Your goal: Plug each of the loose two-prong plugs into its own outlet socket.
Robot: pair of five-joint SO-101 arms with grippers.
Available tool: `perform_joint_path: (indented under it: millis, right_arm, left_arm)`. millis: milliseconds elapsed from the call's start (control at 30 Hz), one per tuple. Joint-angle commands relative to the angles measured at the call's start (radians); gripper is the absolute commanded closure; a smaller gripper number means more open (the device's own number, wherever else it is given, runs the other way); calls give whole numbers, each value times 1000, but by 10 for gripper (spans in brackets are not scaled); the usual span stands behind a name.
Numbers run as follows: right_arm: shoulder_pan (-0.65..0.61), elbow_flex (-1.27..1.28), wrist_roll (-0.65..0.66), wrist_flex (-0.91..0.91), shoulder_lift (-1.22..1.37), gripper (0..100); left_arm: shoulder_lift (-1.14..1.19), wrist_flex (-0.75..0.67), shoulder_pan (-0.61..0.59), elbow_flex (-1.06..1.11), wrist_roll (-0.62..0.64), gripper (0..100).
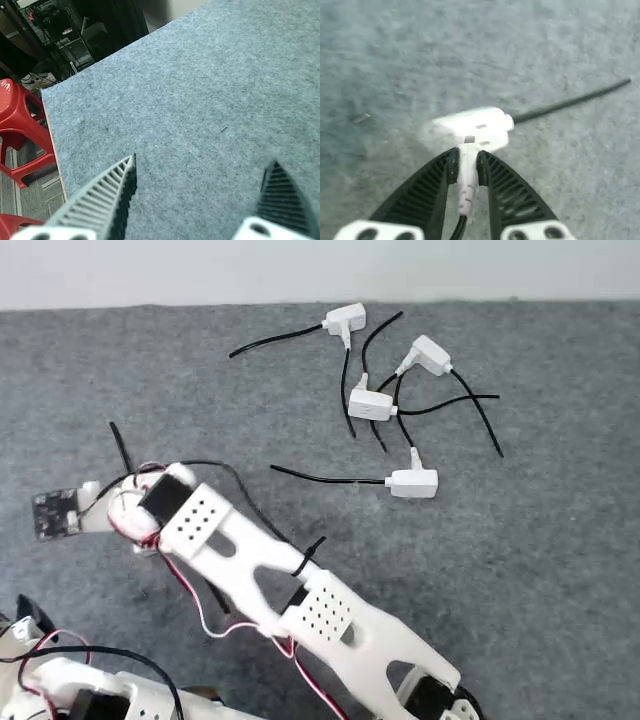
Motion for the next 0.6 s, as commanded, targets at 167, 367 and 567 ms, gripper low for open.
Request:
perform_joint_path:
  millis: [167, 367, 567]
  right_arm:
    - [5, -40, 49, 50, -21, 991]
    - [-42, -71, 49, 88, -30, 991]
    - [-71, -80, 25, 97, -30, 991]
  left_arm:
    - [0, 0, 0, -1, -25, 613]
    - [0, 0, 2, -1, -25, 613]
    - [0, 0, 2, 4, -26, 613]
